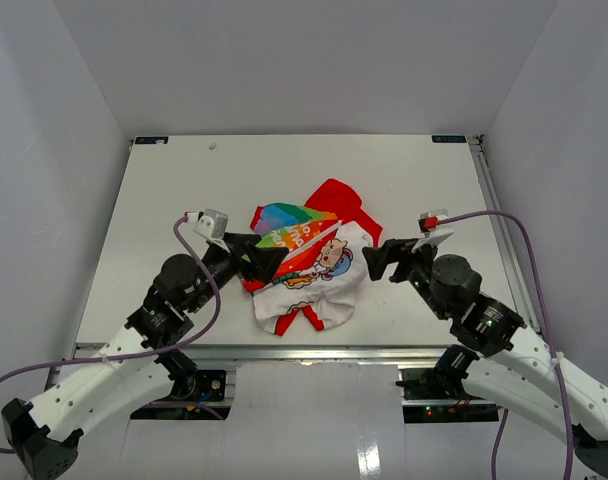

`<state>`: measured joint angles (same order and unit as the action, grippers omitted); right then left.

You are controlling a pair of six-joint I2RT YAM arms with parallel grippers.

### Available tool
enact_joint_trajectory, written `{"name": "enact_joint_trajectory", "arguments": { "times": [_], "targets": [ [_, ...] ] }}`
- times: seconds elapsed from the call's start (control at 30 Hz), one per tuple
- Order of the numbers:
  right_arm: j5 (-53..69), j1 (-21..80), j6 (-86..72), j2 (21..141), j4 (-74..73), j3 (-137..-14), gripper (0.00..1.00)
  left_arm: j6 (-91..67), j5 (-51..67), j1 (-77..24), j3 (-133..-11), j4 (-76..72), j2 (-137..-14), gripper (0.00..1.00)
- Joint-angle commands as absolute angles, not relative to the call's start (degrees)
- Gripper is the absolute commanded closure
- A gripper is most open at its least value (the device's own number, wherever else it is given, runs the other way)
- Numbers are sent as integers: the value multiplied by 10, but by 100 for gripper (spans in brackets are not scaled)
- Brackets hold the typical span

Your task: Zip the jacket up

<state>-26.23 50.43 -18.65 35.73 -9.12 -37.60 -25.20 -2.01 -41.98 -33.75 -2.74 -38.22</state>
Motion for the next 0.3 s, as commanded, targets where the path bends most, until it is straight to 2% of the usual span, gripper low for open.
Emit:
{"name": "enact_joint_trajectory", "arguments": {
  "times": [0.0,0.27],
  "targets": [
    [-281,509,-166,320,-72,-373,10,-237,-7,-436,-316,-38,-342,2],
    [-275,509,-147,305,-88,-380,10,-231,-1,-457,-310,-42,-326,2]
  ]
}}
